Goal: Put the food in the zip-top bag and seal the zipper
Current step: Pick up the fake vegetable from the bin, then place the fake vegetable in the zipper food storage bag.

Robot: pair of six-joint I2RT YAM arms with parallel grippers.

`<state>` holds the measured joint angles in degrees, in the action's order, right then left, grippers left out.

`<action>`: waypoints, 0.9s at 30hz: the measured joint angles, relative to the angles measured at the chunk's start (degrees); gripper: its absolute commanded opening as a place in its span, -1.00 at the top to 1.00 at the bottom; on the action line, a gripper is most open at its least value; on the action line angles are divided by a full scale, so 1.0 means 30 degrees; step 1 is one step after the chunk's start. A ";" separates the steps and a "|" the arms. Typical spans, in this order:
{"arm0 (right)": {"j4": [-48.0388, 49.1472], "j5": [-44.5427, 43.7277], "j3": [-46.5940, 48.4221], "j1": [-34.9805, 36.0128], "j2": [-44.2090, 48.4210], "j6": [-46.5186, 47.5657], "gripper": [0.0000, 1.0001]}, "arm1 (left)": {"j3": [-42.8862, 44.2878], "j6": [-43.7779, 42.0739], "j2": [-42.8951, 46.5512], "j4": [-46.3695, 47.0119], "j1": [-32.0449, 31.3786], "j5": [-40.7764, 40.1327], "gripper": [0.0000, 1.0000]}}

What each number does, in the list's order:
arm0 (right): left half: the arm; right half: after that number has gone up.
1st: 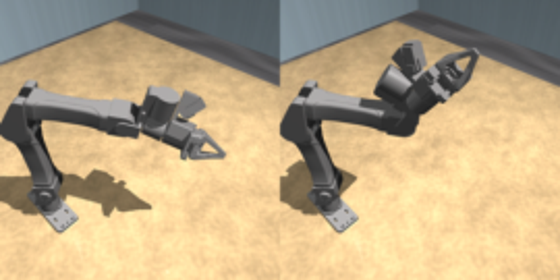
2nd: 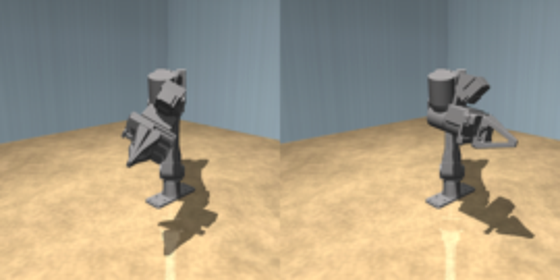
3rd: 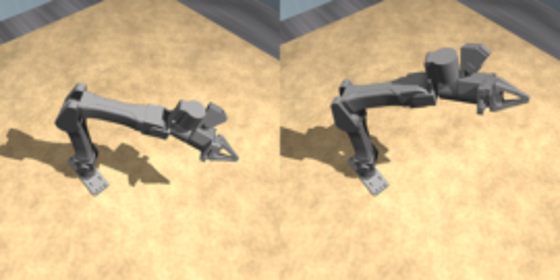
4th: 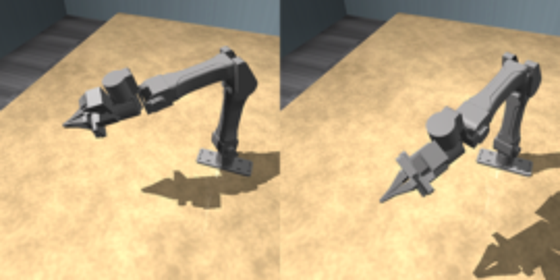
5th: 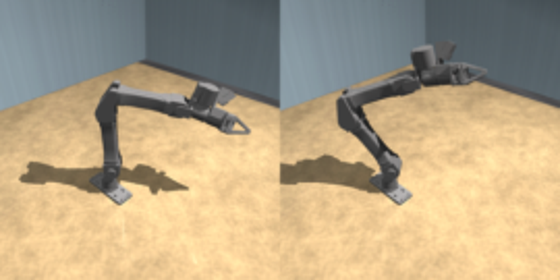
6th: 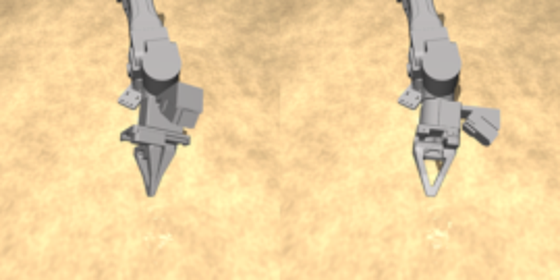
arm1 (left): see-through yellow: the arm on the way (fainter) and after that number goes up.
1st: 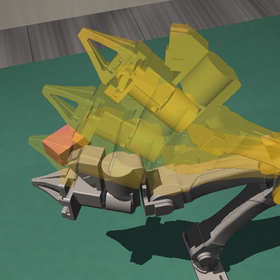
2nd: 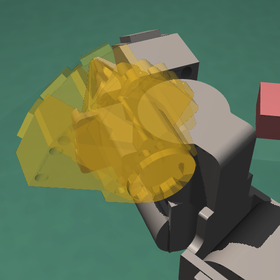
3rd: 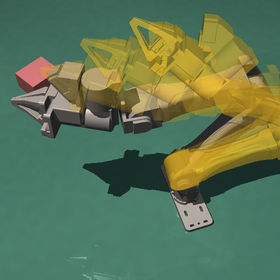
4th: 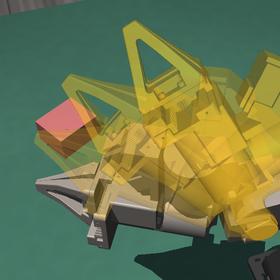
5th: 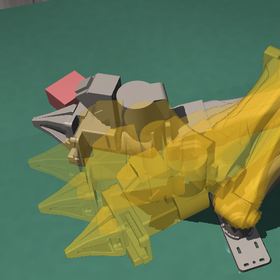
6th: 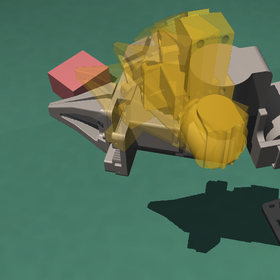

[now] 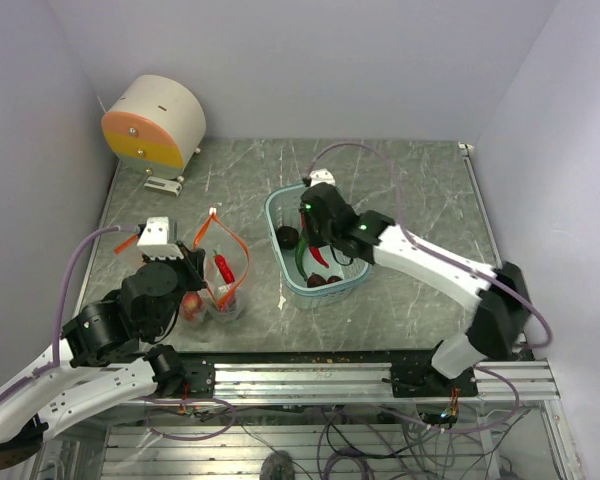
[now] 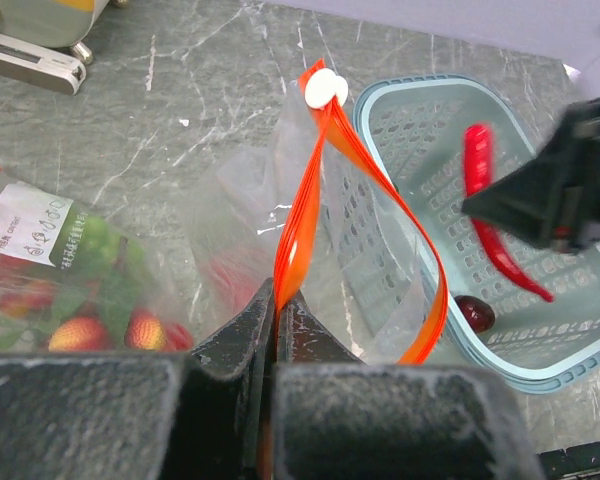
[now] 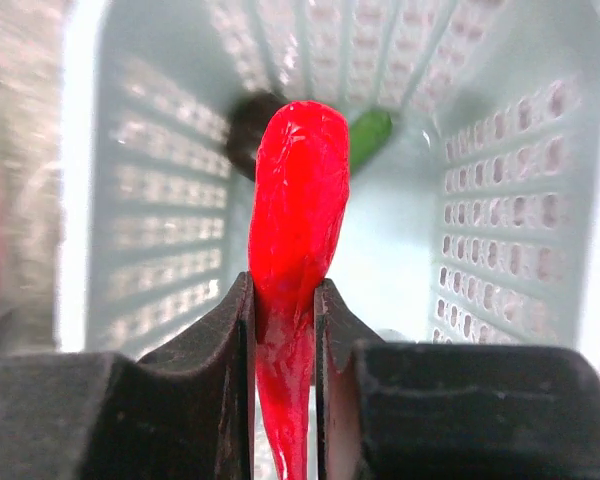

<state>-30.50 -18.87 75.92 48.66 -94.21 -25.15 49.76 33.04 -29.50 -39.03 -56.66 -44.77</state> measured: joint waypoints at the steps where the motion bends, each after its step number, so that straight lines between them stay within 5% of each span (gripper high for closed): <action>1: 0.0503 0.0015 -0.0255 0.0204 0.1158 0.0197 1.00 | 0.0000 0.0000 -0.0022 0.0000 0.0000 0.0007 0.86; 11: 0.7125 0.4787 -0.2390 0.3257 0.6579 0.1814 1.00 | -0.0517 0.0000 -0.1224 0.0823 0.0000 0.0080 0.86; 17: 1.1992 0.8007 -0.4648 0.3942 0.6747 0.0787 1.00 | -0.0903 -0.0015 -0.2098 0.1945 0.0000 0.0284 0.86; 27: 1.6997 0.8502 -0.5377 0.4299 0.3942 -0.2025 1.00 | -0.1224 -0.0022 -0.2528 0.3366 0.0000 0.0903 0.86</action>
<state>20.49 6.63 59.79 61.56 -82.39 -31.22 46.09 32.97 -37.08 -28.93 -56.66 -42.06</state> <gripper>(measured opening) 0.200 0.083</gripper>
